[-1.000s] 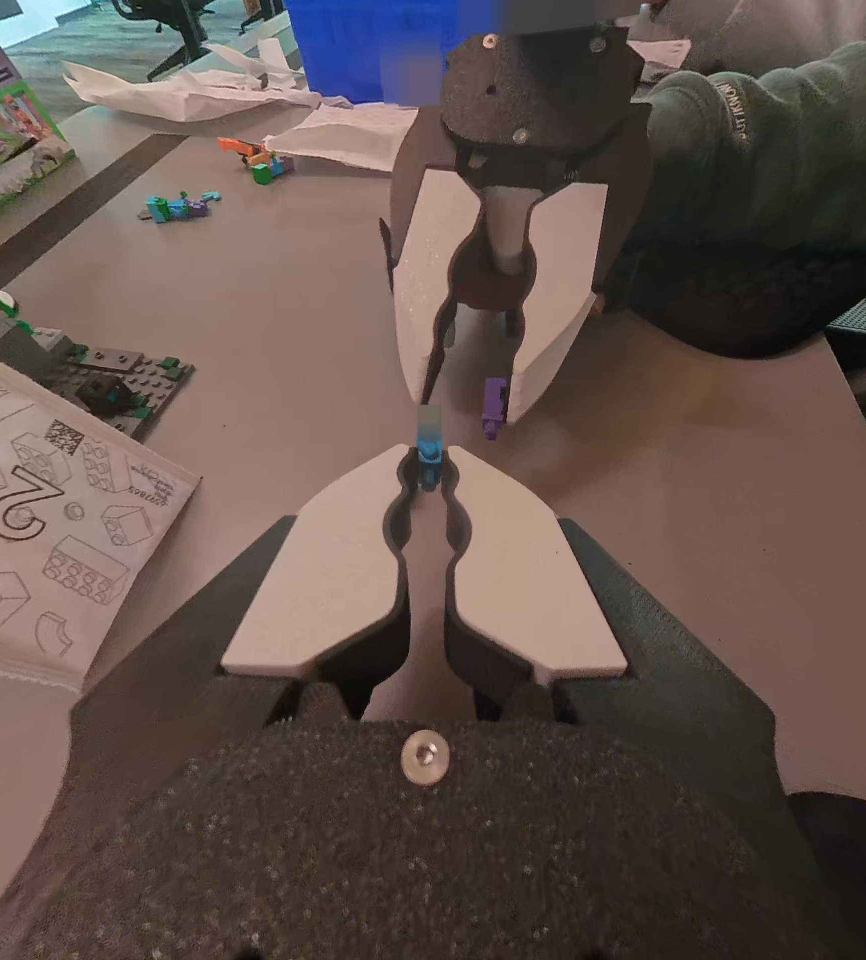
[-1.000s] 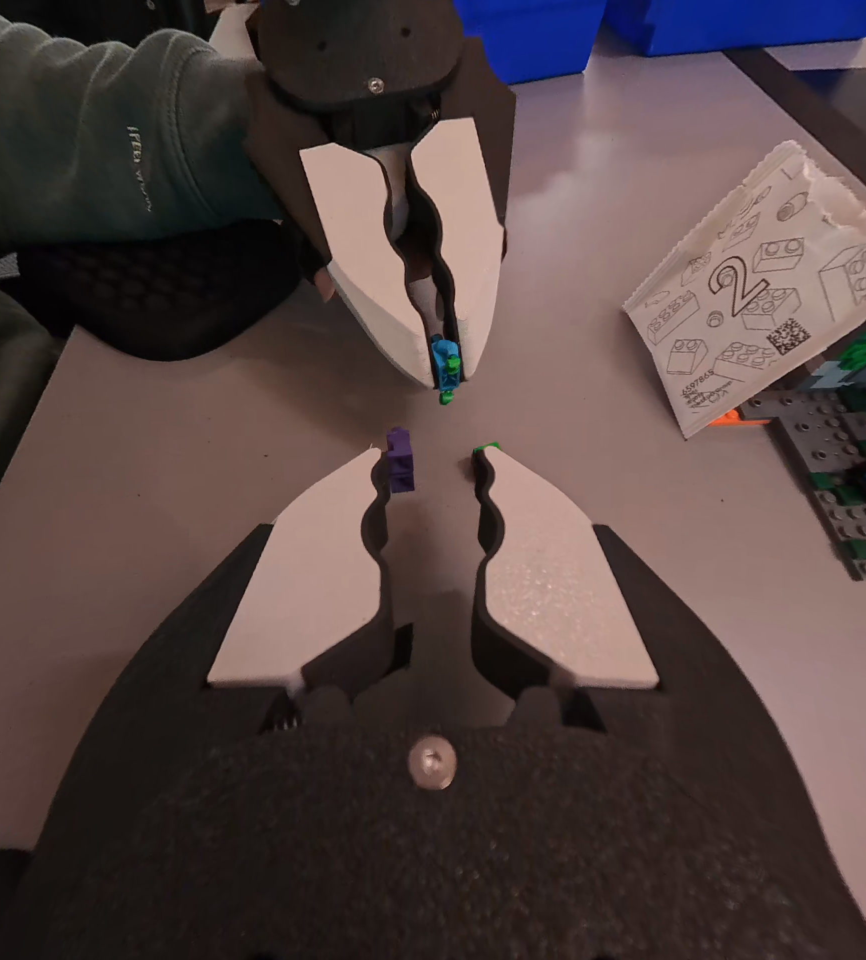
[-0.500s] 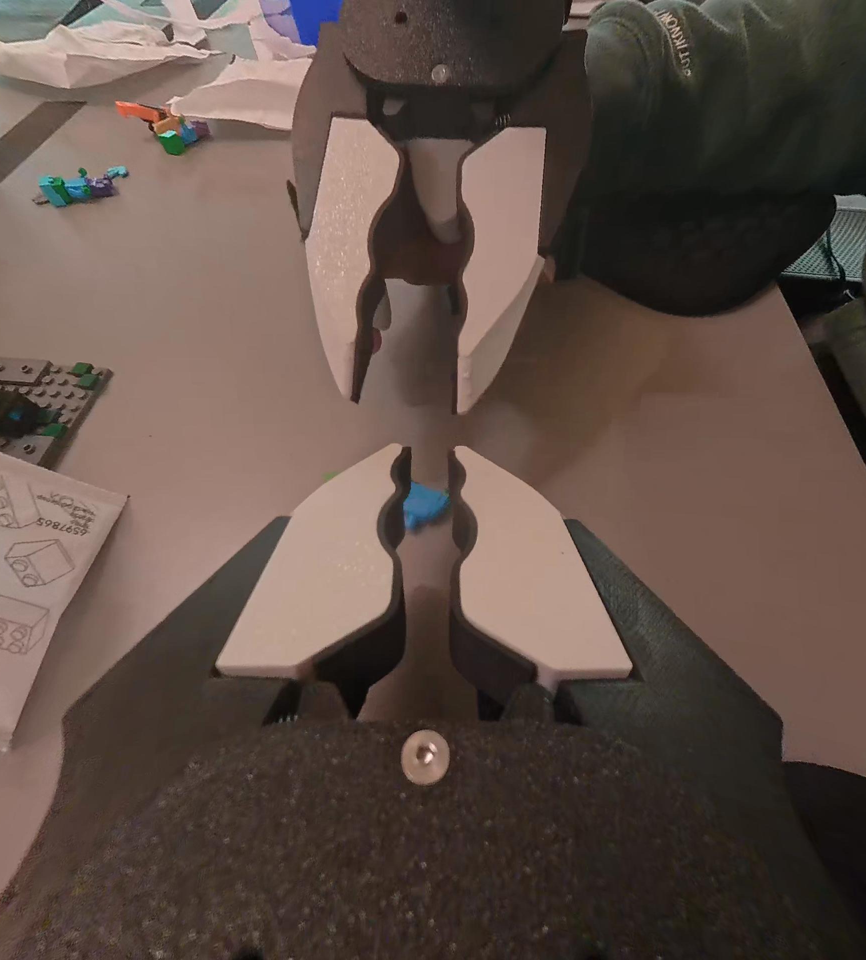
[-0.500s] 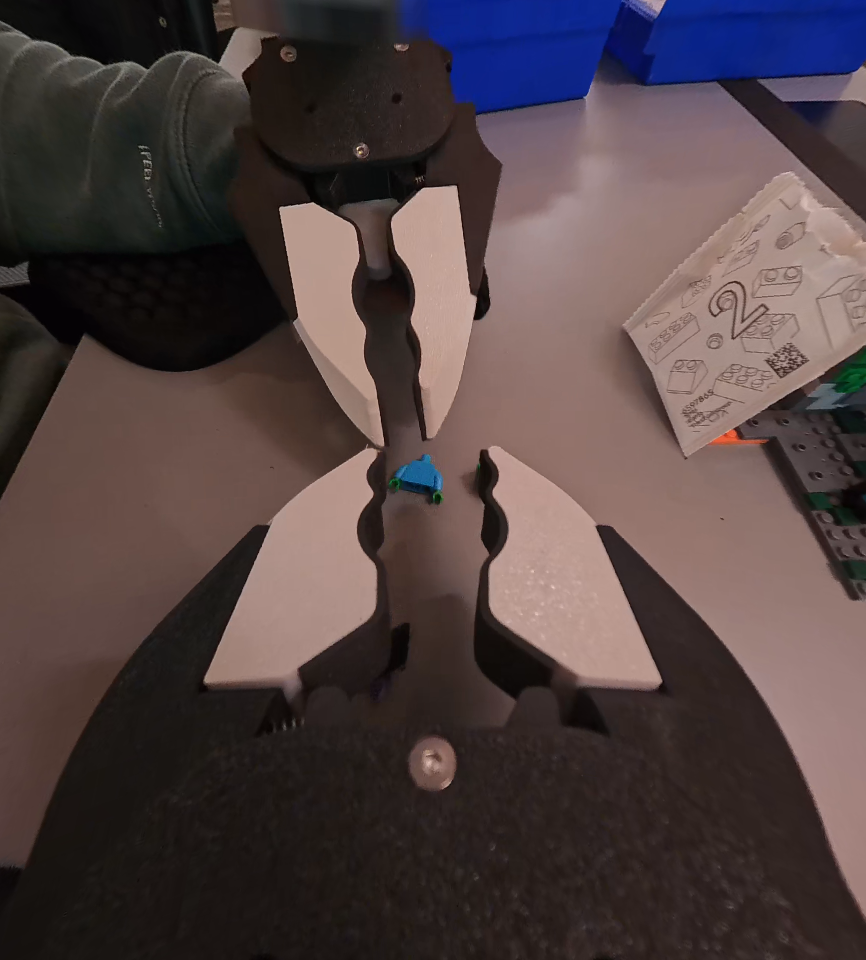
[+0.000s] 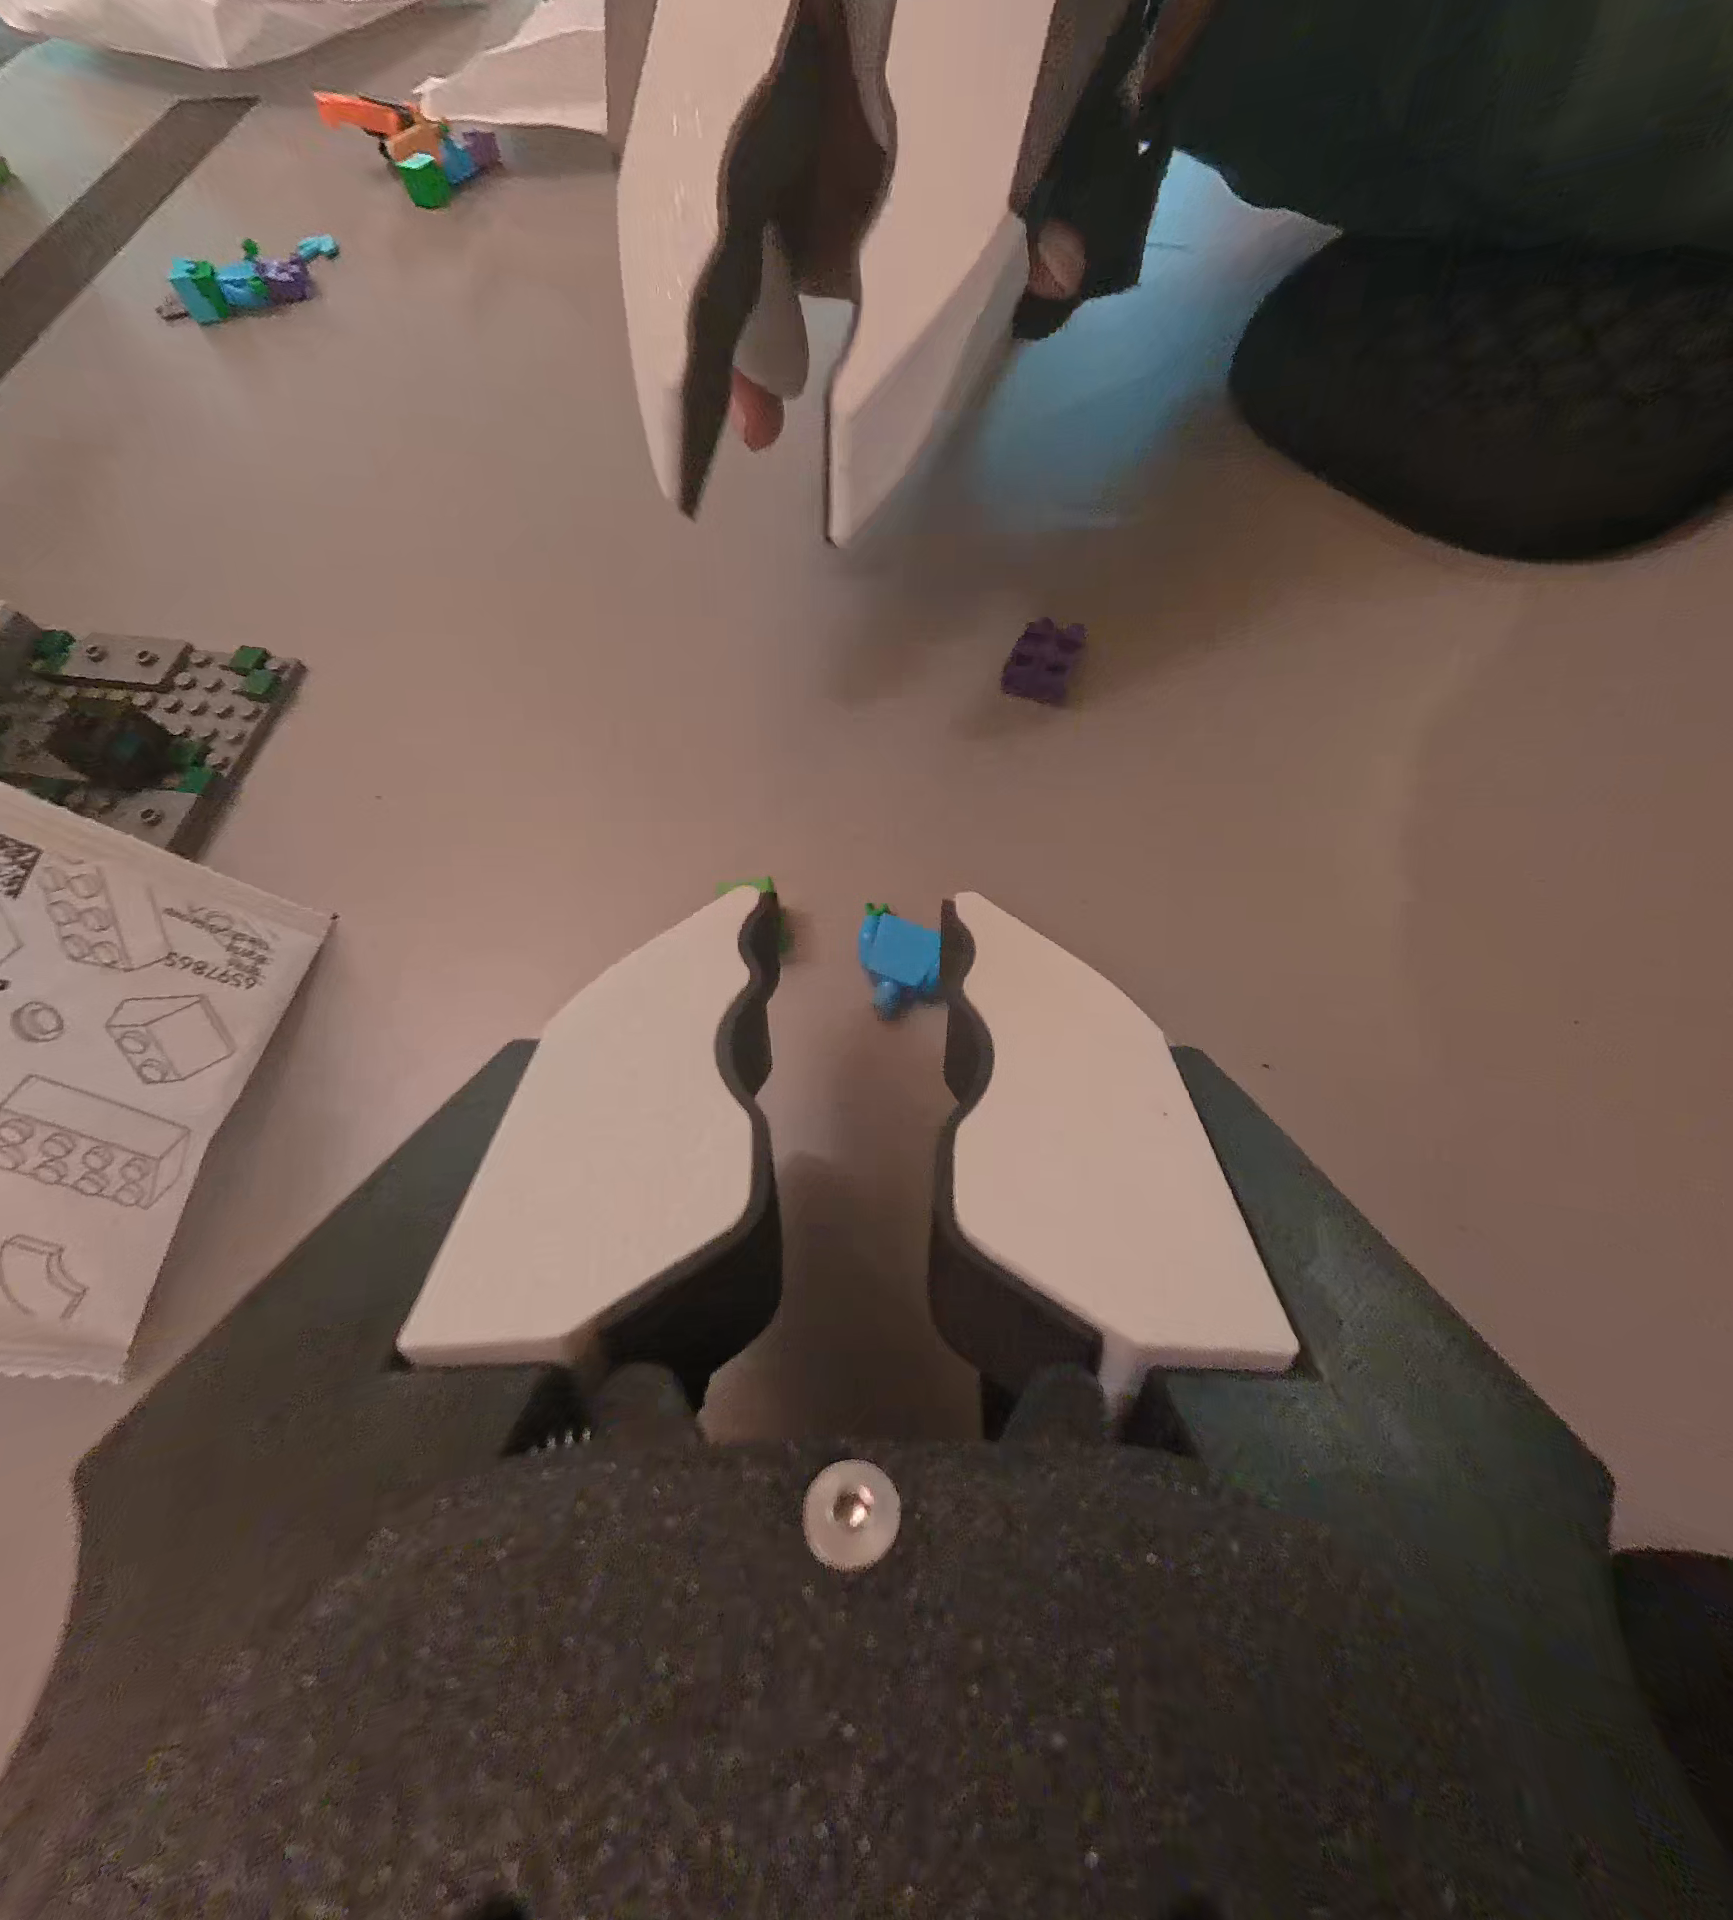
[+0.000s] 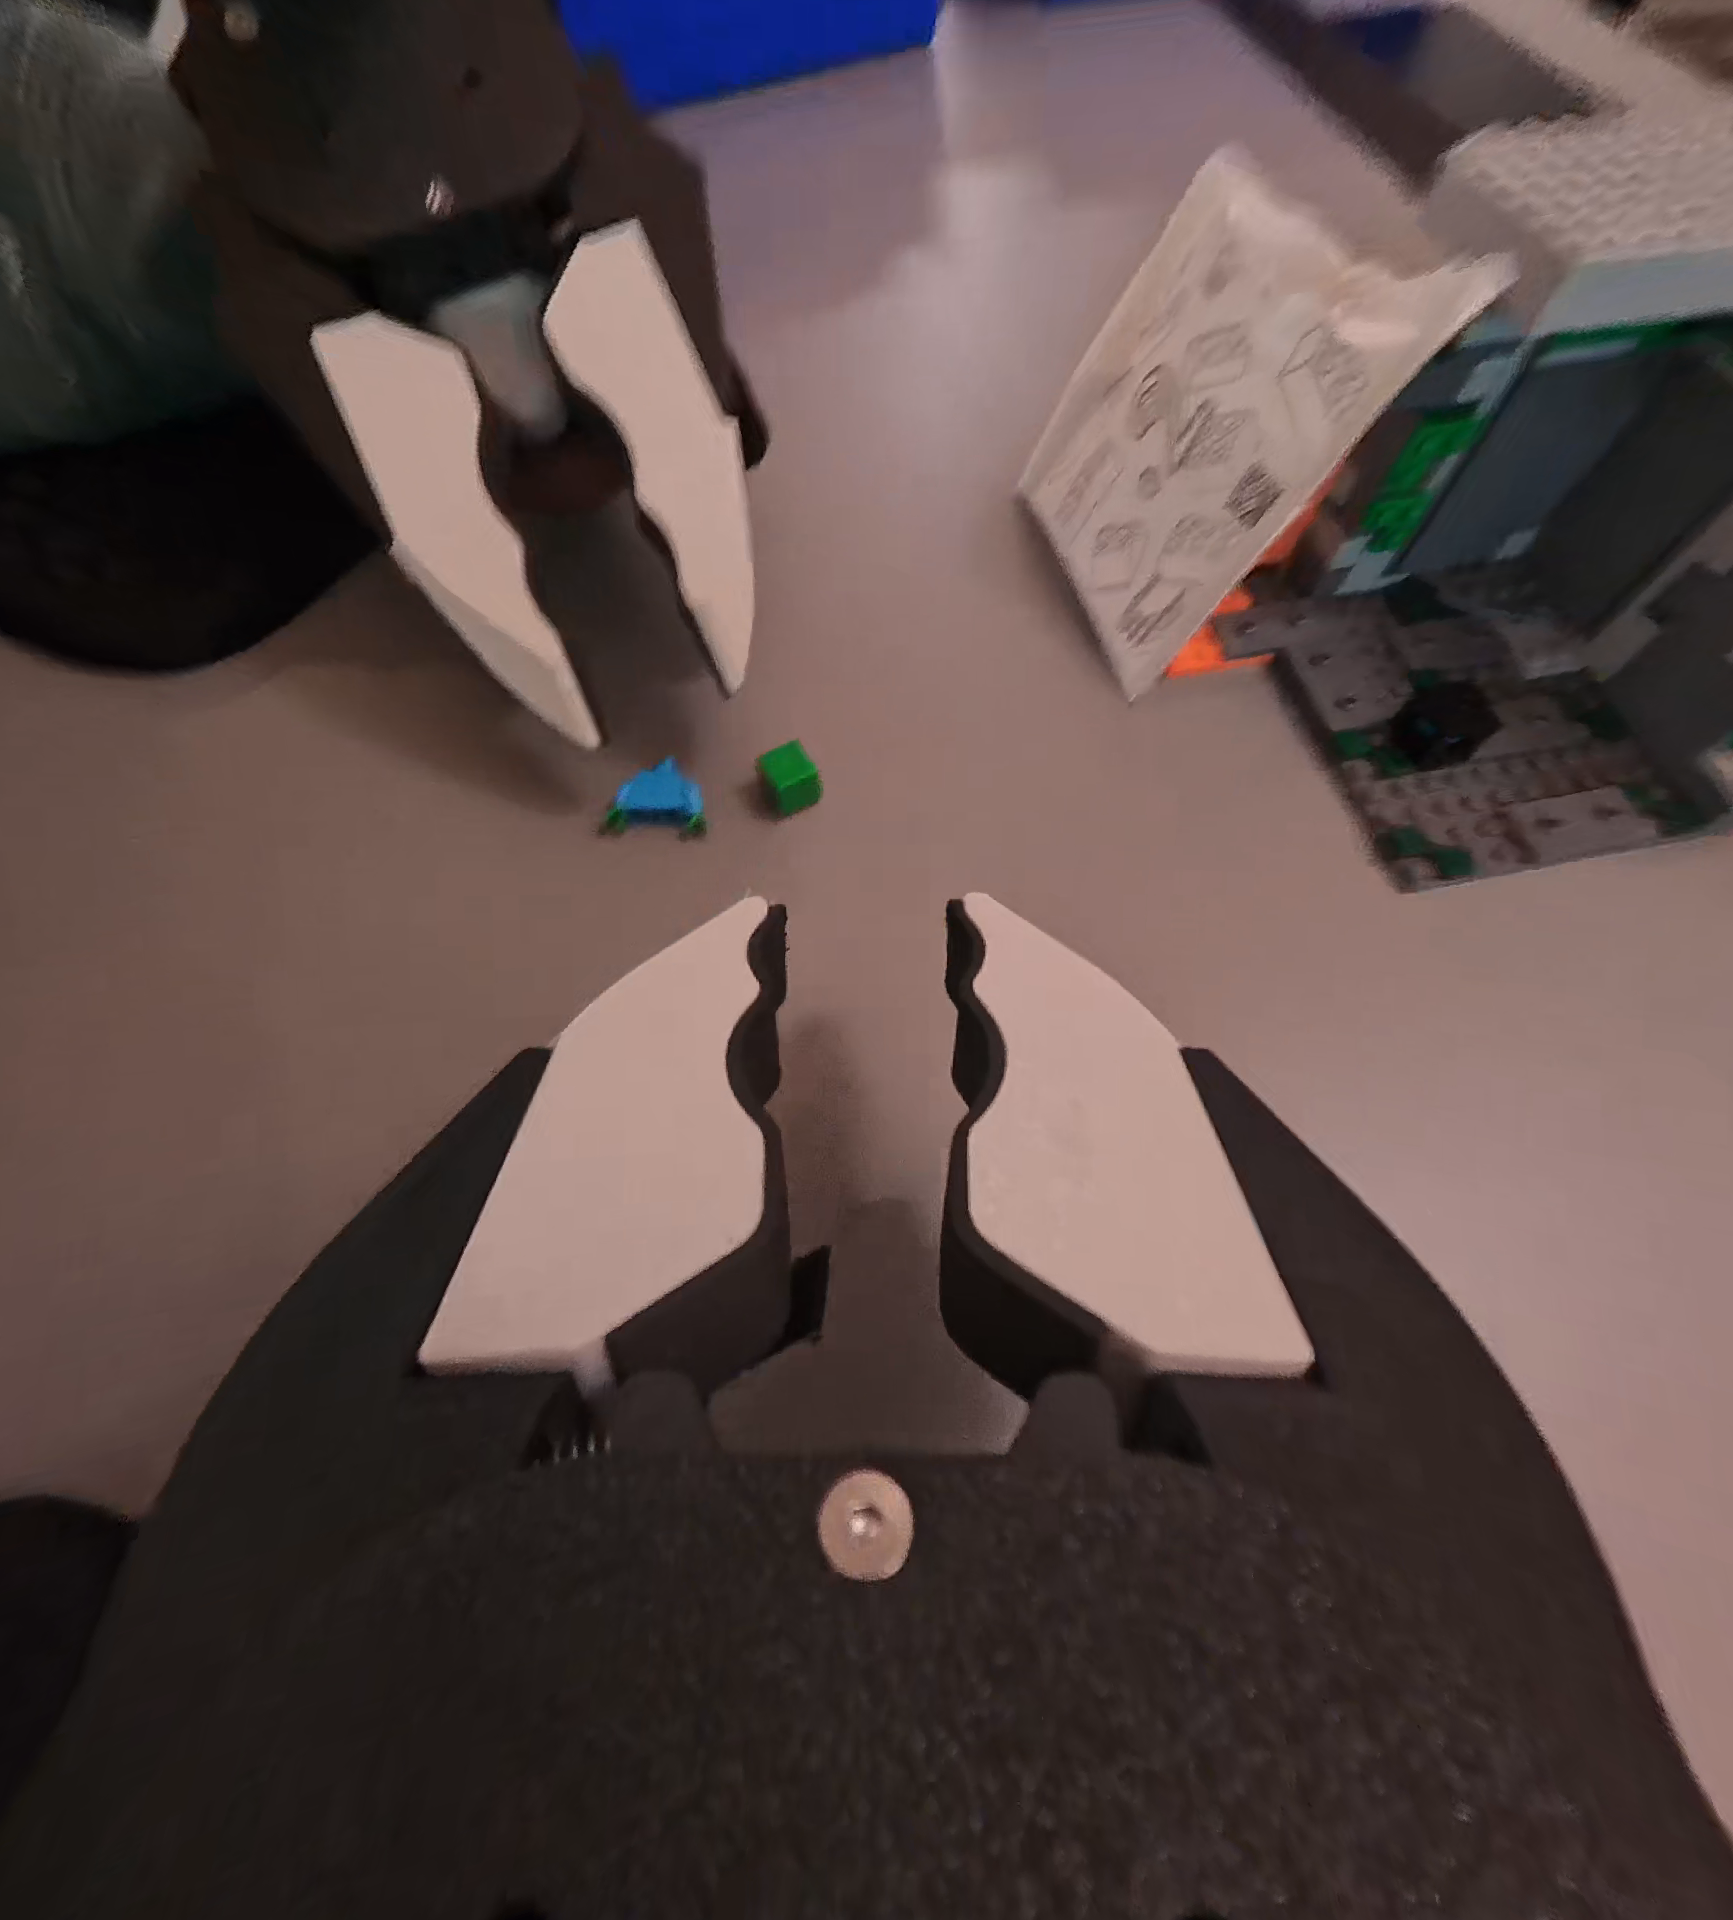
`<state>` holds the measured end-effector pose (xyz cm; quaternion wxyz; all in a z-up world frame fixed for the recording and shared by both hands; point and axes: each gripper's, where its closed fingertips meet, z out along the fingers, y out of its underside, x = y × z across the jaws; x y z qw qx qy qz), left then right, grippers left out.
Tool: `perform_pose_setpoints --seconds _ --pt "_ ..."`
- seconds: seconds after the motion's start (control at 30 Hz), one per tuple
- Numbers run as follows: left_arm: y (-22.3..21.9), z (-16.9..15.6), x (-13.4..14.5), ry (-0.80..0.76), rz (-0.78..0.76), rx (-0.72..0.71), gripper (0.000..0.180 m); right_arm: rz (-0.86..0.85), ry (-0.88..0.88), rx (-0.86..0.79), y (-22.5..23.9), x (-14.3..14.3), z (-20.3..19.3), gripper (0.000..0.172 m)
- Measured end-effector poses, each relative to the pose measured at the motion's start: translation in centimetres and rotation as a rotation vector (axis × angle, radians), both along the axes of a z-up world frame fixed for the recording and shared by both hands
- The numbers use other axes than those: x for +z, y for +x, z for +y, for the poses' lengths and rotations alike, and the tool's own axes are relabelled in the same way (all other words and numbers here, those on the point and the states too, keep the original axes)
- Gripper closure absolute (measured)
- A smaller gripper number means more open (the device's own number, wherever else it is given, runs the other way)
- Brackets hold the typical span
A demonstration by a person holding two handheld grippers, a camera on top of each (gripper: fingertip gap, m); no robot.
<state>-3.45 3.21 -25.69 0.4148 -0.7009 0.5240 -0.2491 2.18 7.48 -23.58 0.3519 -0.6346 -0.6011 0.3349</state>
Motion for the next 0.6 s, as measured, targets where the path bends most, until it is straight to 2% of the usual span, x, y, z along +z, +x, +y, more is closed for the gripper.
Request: perform_pose_setpoints --seconds 0.13,0.3,0.37,0.4,0.47,0.6 --pt "0.3 -0.9 -0.6 -0.011 0.041 -0.04 0.152 -0.171 -0.079 0.154 0.5 -2.9 -3.2 0.141" --pt "0.3 -1.2 -1.3 -0.015 0.077 -0.053 0.155 -0.321 -0.103 0.231 2.0 -4.1 -5.4 0.133" --pt "0.3 -1.1 -1.3 -0.02 0.078 -0.048 0.156 -0.373 -0.058 0.242 2.2 -4.5 -5.7 0.135" --pt "0.2 -1.0 -1.4 -0.023 0.077 -0.045 0.156 -0.393 -0.02 0.233 2.1 -4.8 -5.5 0.143" --pt "0.2 -1.0 -1.3 -0.025 0.074 -0.042 0.156 -0.39 0.004 0.252 1.6 -4.8 -5.8 0.157" --pt "0.2 -1.0 -1.2 -0.02 0.07 -0.044 0.156 -0.32 0.044 0.245 -0.4 -4.6 -5.7 0.157"
